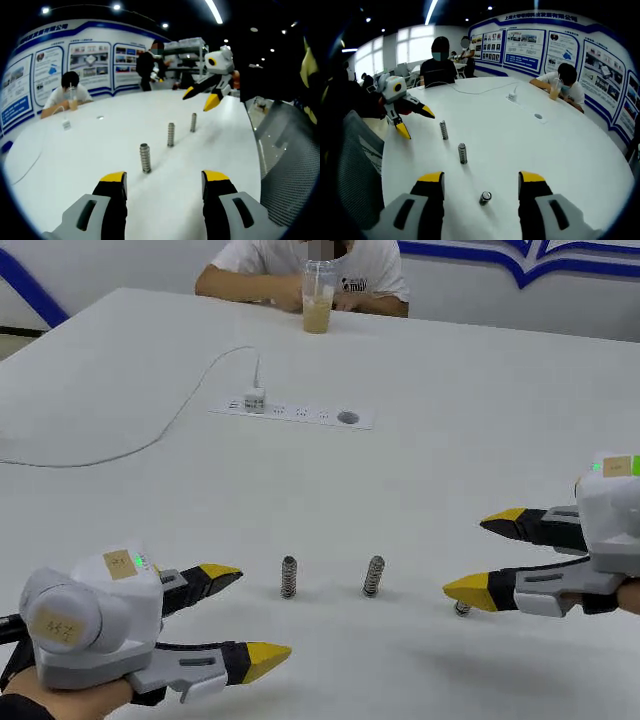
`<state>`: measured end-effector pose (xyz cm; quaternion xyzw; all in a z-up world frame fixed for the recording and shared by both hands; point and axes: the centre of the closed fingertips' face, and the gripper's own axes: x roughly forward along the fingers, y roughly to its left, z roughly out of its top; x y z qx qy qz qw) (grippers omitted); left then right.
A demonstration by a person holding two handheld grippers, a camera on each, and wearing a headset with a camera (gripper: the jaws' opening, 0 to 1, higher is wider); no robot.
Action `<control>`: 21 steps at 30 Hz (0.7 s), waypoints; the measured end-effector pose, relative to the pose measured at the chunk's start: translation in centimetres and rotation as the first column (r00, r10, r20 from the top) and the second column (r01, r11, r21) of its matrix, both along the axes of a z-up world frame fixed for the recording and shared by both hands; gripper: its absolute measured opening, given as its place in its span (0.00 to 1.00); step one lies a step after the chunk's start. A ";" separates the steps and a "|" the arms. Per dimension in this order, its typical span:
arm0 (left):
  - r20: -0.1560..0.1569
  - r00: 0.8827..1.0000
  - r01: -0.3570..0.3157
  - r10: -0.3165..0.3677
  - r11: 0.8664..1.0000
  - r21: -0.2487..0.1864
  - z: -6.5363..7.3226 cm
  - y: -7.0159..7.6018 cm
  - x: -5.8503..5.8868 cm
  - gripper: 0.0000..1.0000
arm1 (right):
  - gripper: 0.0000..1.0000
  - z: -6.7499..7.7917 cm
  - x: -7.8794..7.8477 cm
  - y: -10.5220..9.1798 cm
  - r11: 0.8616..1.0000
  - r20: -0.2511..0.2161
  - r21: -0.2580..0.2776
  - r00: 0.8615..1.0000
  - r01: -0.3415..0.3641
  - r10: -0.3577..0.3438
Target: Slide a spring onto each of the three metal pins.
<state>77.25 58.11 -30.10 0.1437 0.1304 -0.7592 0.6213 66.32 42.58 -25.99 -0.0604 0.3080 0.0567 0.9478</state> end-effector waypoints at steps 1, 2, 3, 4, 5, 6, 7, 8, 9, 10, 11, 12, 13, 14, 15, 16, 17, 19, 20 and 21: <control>0.000 1.000 0.000 0.000 1.000 0.000 0.0 0.0 0.0 0.61 | 0.61 -0.1 -0.2 0.0 1.000 0.002 0.002 1.000 0.001 -0.001; 0.000 1.000 0.000 0.000 1.000 0.000 0.0 0.0 0.0 0.62 | 0.62 -0.1 -0.3 0.1 1.000 0.004 0.004 1.000 0.003 -0.003; -0.001 1.000 0.000 0.000 1.000 0.000 0.0 0.0 0.0 0.62 | 0.62 -0.2 -0.5 0.1 1.000 0.009 0.005 1.000 0.007 -0.007; -0.002 1.000 -0.001 0.001 1.000 0.001 0.0 0.0 0.0 0.62 | 0.62 -0.3 -0.7 0.1 1.000 0.012 0.007 1.000 0.010 -0.010; -0.002 1.000 -0.001 0.001 1.000 0.001 0.0 0.0 0.0 0.62 | 0.62 -0.4 -0.9 0.1 1.000 0.018 0.011 1.000 0.016 -0.016; -0.003 1.000 -0.001 0.001 1.000 0.001 0.0 0.0 0.0 0.62 | 0.62 -0.4 -1.0 0.2 1.000 0.025 0.013 1.000 0.016 -0.017; -0.003 1.000 -0.001 0.001 1.000 0.001 -0.1 0.0 -0.1 0.62 | 0.62 -0.5 -1.1 0.3 1.000 0.029 0.015 0.999 0.017 -0.017; -0.004 1.000 0.000 0.000 1.000 0.001 -0.1 0.0 -0.1 0.62 | 0.62 -0.6 -1.3 0.3 1.000 0.032 0.018 0.999 0.019 -0.020; -0.005 1.000 0.000 0.000 1.000 0.001 -0.1 0.0 -0.1 0.62 | 0.63 -0.7 -1.4 0.4 1.000 0.032 0.021 0.999 0.021 -0.022; -0.004 1.000 0.001 -0.001 1.000 0.002 -0.1 0.0 -0.2 0.63 | 0.63 -0.9 -1.6 0.4 1.000 0.034 0.022 0.999 0.022 -0.023; -0.005 1.000 0.000 0.000 1.000 0.002 -0.1 0.0 -0.1 0.63 | 0.63 -1.0 -1.8 0.5 0.999 0.035 0.022 0.999 0.024 -0.024; -0.006 1.000 0.000 0.000 1.000 0.001 -0.1 0.0 -0.1 0.63 | 0.63 -1.0 -1.9 0.5 0.999 0.037 0.023 0.999 0.026 -0.026; -0.007 1.000 0.000 0.000 1.000 0.001 -0.1 0.0 -0.1 0.63 | 0.63 -1.0 -2.1 0.5 0.999 0.045 0.027 0.999 0.028 -0.029; -0.008 1.000 -0.001 0.001 1.000 0.000 -0.1 0.0 -0.1 0.63 | 0.63 -1.0 -2.2 0.5 0.999 0.049 0.029 0.998 0.031 -0.032; -0.008 1.000 -0.001 0.001 1.000 0.000 -0.1 0.0 -0.1 0.63 | 0.63 -1.1 -2.4 0.5 0.999 0.053 0.033 0.998 0.032 -0.034; -0.009 1.000 -0.001 0.001 1.000 0.000 -0.1 0.0 -0.1 0.63 | 0.63 -1.2 -2.5 0.6 0.999 0.054 0.034 0.998 0.033 -0.035; -0.009 1.000 -0.002 0.002 1.000 0.000 -0.1 0.0 -0.1 0.63 | 0.63 -1.3 -2.7 0.7 0.999 0.054 0.034 0.998 0.033 -0.035; -0.012 1.000 -0.003 0.003 1.000 0.000 -0.1 0.0 -0.1 0.63 | 0.64 -1.7 -3.0 0.7 0.999 0.050 0.035 0.998 0.037 -0.039; -0.013 1.000 -0.003 0.003 1.000 0.000 -0.2 0.1 -0.2 0.63 | 0.64 -1.9 -3.2 0.6 0.998 0.048 0.036 0.998 0.041 -0.043; -0.014 1.000 -0.004 0.004 1.000 0.000 -0.2 0.1 -0.2 0.64 | 0.64 -2.0 -3.4 0.6 0.998 0.049 0.038 0.998 0.042 -0.044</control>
